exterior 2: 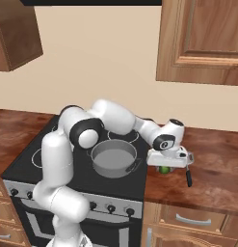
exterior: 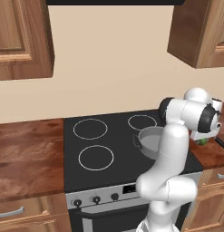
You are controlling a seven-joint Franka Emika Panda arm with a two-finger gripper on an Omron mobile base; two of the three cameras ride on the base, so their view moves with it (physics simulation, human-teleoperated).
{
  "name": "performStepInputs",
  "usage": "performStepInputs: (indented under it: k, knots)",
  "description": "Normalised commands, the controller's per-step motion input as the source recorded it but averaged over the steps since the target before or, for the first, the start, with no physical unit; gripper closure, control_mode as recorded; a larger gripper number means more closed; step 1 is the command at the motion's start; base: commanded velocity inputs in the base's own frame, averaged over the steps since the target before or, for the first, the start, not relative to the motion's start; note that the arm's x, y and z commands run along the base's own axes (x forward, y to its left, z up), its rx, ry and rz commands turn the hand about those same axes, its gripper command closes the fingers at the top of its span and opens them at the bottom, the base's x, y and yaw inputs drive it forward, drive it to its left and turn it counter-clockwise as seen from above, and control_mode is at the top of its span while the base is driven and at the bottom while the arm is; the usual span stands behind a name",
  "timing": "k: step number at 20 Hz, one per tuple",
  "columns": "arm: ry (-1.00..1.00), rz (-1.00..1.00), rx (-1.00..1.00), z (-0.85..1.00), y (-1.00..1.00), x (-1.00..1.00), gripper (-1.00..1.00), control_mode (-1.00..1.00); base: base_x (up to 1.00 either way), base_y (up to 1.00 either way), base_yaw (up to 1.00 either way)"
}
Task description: Put the avocado and lemon wedge in the pot. Retrieve the spatula and lightly stir the vegetables in the pot.
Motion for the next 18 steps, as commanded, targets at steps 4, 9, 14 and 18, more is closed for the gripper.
performStepInputs:
  k: [4,9,14,18]
  knots:
    - [-0.24,0.0,0.0,0.43,0.02,-0.41,1.0,-1.0,0.0,0.0,0.0]
    - [-0.36,-0.01,0.0,0.94,0.24,-0.66,1.0,-1.0,0.0,0.0,0.0]
    - [-0.31,0.0,0.0,0.88,0.44,-0.48,1.0,-1.0,0.0,0.0,0.0]
    - [-0.14,0.0,-0.01,0.69,0.69,-0.26,1.0,-1.0,0.0,0.0,0.0]
